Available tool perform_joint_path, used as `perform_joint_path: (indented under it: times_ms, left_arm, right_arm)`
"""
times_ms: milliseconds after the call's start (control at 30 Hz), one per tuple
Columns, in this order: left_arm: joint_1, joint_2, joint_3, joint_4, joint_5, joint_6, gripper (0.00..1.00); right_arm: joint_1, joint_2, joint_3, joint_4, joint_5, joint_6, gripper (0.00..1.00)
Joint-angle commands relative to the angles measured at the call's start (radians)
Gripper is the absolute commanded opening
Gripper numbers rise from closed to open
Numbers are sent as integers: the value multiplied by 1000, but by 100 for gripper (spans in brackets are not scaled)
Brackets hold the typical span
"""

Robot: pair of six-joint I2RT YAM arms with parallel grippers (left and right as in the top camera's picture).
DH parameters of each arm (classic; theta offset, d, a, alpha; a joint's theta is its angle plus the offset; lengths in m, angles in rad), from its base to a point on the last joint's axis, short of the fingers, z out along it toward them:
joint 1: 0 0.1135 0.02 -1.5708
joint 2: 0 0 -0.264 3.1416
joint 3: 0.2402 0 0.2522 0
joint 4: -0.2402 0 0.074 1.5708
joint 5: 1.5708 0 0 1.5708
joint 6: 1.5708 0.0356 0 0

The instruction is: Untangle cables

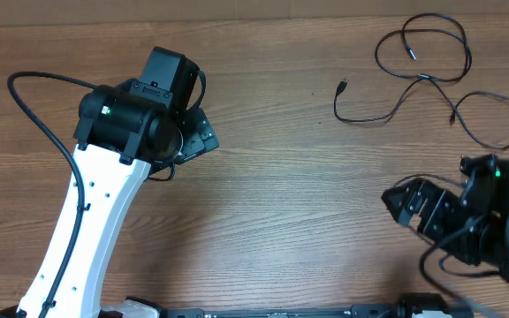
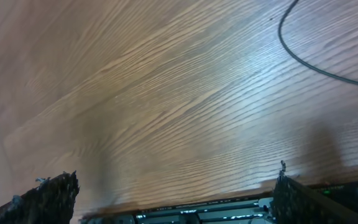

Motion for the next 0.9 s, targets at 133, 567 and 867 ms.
perform_joint_path:
  times_ms: [133, 567, 867]
  left_arm:
    - [3, -4, 20, 1, 1, 19, 100]
    - [3, -4, 20, 1, 1, 19, 99]
    - [3, -4, 20, 2, 1, 19, 99]
  right_arm:
    - [14, -11, 7, -47, -31, 1, 100]
    - [14, -11, 7, -47, 36, -4, 100]
    - [14, -11, 6, -45, 60, -7, 100]
